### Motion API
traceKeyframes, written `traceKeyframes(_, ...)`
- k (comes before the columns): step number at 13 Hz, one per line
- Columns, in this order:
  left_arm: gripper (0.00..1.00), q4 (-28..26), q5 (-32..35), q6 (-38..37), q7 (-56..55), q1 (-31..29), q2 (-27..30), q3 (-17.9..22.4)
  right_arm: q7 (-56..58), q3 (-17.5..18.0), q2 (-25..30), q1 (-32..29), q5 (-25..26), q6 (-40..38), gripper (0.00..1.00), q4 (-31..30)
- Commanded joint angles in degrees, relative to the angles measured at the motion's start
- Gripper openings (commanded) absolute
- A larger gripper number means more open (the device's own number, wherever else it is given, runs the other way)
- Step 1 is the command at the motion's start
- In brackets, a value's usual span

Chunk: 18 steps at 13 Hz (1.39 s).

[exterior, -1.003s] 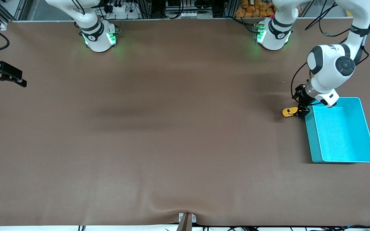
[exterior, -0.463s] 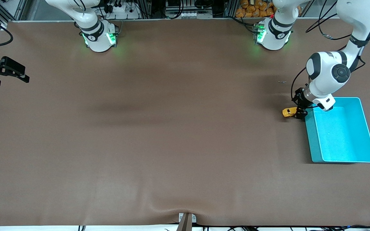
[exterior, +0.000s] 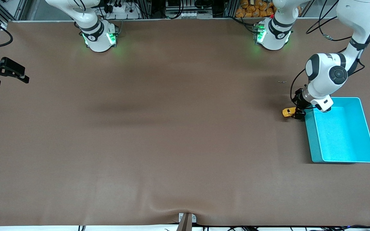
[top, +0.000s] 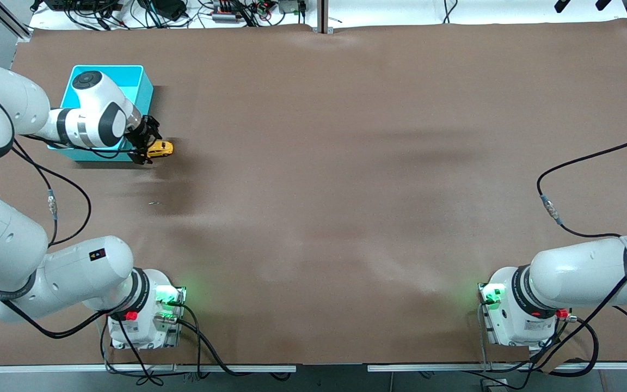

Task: Wind and store yellow beetle car
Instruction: 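Close the left gripper on the yellow car beside the bin, then lift the car with the left gripper and carry it over the bin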

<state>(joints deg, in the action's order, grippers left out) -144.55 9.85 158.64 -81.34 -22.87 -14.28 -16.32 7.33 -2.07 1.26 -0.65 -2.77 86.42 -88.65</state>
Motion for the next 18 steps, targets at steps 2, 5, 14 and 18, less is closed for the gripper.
traceKeyframes(2,1.0,0.93,2.98,1.5,-0.75,-1.74,-1.8,-0.29,-0.74,-0.12,1.11,0.29,1.19,0.15,1.0,-1.09)
traceKeyframes(5,0.14,1.11,3.16,1.41,-1.28,-1.74,-1.1,-0.29,-0.74,-0.21,1.02,0.3,1.28,0.06,1.0,-1.0)
traceKeyframes(14,0.0,1.28,3.33,-2.1,-3.92,-0.95,7.32,-6.79,1.02,-0.65,1.02,1.09,2.69,0.32,1.0,-1.0)
traceKeyframes(18,0.0,10.31,3.42,-15.16,-2.52,-1.12,9.27,-9.69,0.93,-0.65,1.02,1.09,2.51,0.41,1.0,-1.09)
